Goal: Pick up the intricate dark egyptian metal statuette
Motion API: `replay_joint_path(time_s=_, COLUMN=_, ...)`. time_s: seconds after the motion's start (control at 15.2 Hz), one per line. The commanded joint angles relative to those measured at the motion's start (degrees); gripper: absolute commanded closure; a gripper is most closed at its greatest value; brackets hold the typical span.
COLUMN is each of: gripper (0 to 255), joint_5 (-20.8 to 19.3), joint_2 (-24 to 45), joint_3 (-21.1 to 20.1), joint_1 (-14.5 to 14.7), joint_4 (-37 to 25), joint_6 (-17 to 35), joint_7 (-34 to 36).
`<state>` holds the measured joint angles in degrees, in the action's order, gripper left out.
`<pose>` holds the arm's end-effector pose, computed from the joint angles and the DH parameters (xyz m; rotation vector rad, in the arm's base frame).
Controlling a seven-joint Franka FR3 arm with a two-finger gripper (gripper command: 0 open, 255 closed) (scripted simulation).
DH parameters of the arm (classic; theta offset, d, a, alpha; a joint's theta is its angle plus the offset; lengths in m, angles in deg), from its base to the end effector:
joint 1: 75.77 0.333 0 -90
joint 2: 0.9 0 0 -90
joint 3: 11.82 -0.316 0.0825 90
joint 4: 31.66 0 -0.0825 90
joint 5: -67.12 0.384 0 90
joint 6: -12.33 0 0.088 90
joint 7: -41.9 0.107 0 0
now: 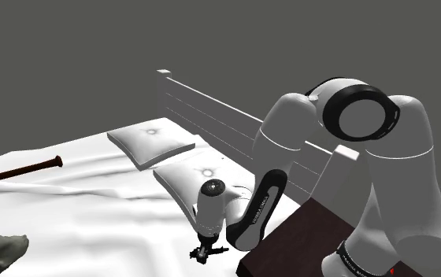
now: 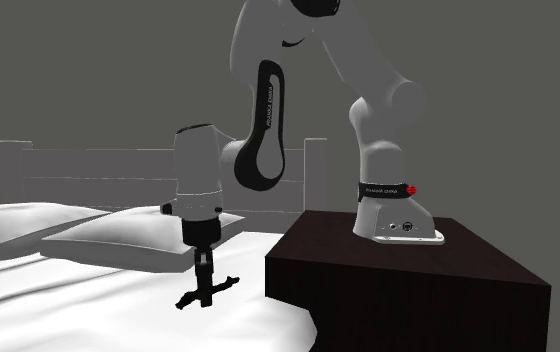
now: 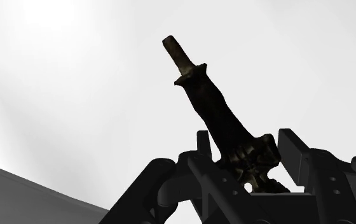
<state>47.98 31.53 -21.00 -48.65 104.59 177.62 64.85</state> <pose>0.3668 0.3047 0.0878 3.0183 0.8282 -0.0596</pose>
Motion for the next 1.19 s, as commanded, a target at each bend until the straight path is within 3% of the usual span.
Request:
replay_joint_path(time_s=0.0, gripper=255, joint_5=0.0, joint_2=0.1, joint_3=0.0, joint_1=0.0, joint_4=0.0, joint_6=0.0, joint_7=0.0)
replay_joint_path(time_s=0.2, gripper=255, joint_5=0.0, joint_2=0.1, joint_3=0.0, joint_1=-0.1, joint_4=0.0, joint_6=0.0, joint_7=-0.1)
replay_joint_path(time_s=1.12, gripper=255, joint_5=5.7, joint_2=-12.1, joint_3=-6.7, joint_1=-5.4, joint_4=3.8, joint_6=-8.5, joint_7=-4.5)
